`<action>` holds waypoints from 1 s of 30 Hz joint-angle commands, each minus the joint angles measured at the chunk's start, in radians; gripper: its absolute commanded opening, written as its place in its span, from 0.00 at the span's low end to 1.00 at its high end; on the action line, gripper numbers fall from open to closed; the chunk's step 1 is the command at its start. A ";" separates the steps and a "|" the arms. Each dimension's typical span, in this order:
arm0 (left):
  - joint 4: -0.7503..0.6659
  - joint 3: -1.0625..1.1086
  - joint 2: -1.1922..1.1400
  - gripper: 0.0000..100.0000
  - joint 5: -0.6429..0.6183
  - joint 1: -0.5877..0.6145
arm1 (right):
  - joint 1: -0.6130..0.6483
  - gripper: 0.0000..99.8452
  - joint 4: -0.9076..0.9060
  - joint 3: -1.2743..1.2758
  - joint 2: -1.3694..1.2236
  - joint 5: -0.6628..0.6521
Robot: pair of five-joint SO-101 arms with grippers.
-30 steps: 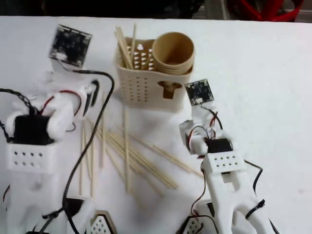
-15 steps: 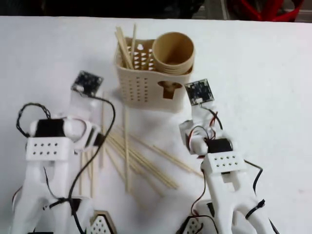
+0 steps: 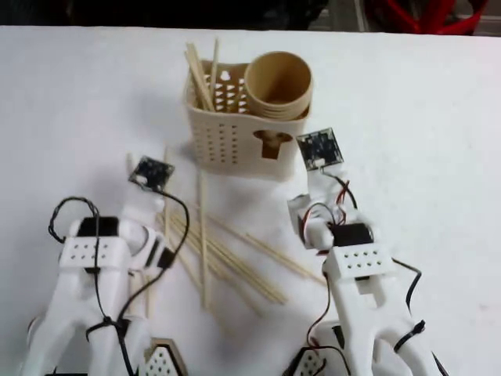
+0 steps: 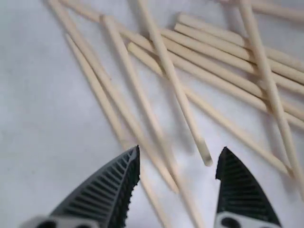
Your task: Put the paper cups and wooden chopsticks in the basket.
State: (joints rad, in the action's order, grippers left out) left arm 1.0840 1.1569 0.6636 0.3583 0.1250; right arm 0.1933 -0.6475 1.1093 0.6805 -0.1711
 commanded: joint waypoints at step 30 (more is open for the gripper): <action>-0.087 -0.219 -0.410 0.11 -0.068 0.002 | -0.015 0.02 0.018 -0.008 0.031 0.008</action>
State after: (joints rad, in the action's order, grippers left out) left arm 0.9766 1.0142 0.3076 0.3046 0.1281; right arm 0.1933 -0.6475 1.1093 0.6805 -0.1711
